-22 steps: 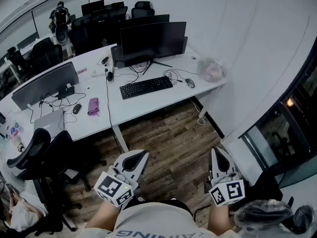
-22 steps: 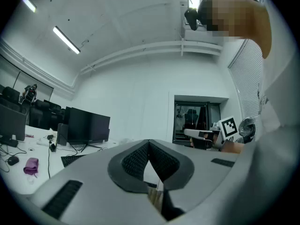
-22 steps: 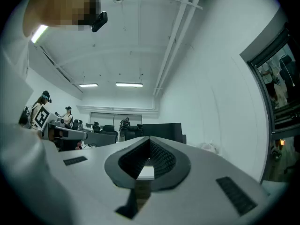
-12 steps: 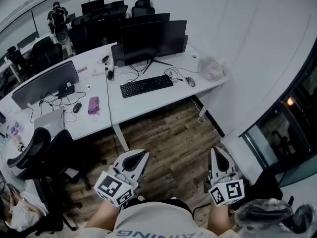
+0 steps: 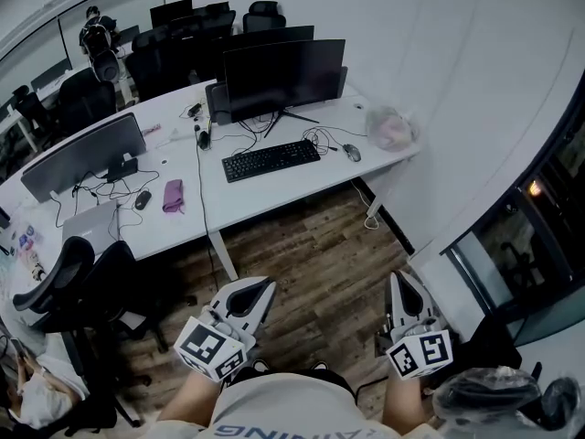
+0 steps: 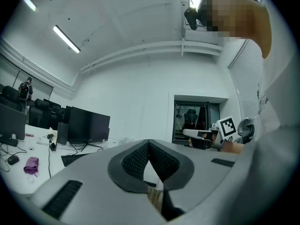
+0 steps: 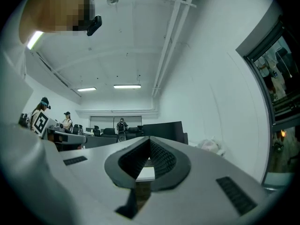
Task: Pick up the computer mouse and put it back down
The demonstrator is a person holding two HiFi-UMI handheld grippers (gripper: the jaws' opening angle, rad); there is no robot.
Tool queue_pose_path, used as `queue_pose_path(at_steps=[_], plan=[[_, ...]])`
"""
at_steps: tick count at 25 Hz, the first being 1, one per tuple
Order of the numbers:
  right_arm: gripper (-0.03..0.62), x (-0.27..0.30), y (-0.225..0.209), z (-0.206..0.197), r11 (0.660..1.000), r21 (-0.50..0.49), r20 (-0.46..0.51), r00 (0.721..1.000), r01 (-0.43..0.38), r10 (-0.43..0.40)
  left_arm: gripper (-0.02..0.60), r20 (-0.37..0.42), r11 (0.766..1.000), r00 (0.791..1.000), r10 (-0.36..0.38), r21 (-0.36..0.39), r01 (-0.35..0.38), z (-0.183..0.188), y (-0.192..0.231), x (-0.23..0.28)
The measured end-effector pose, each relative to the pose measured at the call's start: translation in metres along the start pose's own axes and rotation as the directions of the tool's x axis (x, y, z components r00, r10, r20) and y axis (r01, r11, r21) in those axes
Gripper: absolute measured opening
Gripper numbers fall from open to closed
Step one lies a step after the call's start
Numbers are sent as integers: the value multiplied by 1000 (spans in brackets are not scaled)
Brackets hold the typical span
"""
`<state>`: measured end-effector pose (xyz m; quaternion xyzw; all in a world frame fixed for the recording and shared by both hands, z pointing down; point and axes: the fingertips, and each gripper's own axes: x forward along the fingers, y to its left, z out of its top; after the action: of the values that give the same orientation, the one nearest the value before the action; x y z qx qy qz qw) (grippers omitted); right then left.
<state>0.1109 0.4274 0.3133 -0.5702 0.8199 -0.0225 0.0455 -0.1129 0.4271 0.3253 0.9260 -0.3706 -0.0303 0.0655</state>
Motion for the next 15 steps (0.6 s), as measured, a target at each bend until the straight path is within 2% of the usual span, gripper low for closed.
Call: queue_pose_path(at_steps=[15], plan=[[20,10,41,-14,999,-36,-35,999,16,-17,5,5,999,999,-34,-30,34,-9,32,-23]])
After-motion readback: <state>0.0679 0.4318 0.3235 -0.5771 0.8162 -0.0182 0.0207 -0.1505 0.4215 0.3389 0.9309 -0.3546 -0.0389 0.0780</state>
